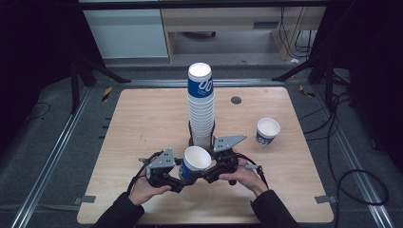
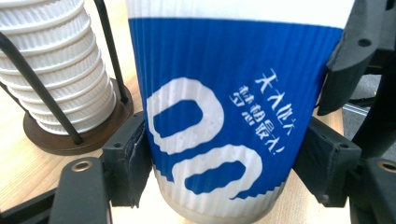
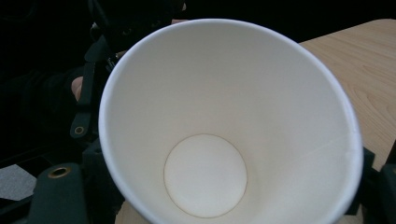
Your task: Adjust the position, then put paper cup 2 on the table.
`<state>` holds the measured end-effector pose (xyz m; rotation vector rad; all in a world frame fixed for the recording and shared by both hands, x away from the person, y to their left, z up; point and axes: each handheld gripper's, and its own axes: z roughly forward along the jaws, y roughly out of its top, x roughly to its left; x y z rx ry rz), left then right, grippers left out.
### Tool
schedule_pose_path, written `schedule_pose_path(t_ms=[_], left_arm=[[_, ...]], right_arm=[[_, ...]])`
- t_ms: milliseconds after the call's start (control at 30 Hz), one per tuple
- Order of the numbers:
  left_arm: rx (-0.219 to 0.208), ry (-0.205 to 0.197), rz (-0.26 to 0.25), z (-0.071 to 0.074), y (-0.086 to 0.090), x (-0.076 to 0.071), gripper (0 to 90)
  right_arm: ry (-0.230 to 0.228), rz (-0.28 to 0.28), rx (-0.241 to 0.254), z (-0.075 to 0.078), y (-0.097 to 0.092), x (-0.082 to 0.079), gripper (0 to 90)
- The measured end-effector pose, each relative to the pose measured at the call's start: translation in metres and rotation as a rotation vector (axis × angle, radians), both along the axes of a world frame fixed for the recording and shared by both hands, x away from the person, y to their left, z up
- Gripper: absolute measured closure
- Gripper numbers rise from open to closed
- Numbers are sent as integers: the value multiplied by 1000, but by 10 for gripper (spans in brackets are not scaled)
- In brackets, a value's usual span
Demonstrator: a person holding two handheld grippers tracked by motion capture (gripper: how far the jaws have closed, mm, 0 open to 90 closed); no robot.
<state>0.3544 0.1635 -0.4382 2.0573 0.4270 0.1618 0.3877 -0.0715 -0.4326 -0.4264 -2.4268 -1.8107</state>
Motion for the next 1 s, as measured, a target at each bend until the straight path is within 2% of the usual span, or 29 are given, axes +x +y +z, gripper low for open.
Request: schedule_pose_path(t_ms=[133, 167, 333, 633, 700, 1000], left_arm=[[24, 12, 9, -2, 4, 2, 223], [33, 26, 18, -5, 7, 4, 216], [39, 43, 53, -6, 16, 10, 205], [27, 77, 198, -6, 41, 25, 183], [21, 81, 218, -6, 46, 27, 183], [7, 97, 313, -5, 64, 35, 170]], right_arm=[[-21, -19, 0, 4, -4, 0, 202], [-37, -42, 1, 7, -8, 0, 202], [-59, -95, -6, 13, -21, 3, 203], [-111, -236, -52, 21, -51, 6, 203], [-111, -247, -57, 22, -53, 7, 203], [-116, -421, -131, 23, -79, 11, 203]])
